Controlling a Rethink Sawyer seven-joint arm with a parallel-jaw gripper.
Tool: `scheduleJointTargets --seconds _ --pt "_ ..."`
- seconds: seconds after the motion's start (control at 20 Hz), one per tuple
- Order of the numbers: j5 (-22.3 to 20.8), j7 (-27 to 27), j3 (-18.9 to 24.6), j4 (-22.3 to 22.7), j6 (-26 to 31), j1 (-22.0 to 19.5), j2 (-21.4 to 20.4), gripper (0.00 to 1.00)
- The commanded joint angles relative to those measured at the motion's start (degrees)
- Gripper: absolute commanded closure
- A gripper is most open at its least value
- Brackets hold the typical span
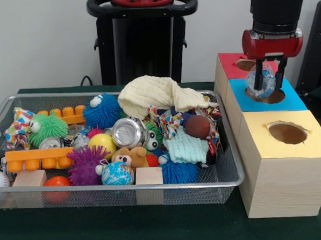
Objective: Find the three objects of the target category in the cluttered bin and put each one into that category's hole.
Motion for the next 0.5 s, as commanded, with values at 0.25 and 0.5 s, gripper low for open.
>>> scheduleJointTargets --seconds 0.25,0.5 --pt "2.82 14.68 1.48 -5.06 -1.03 -0.73 5.55 1.00" --pt "2.80 13.98 2.55 -4.20 -2.62 -1.16 5.63 1.00"
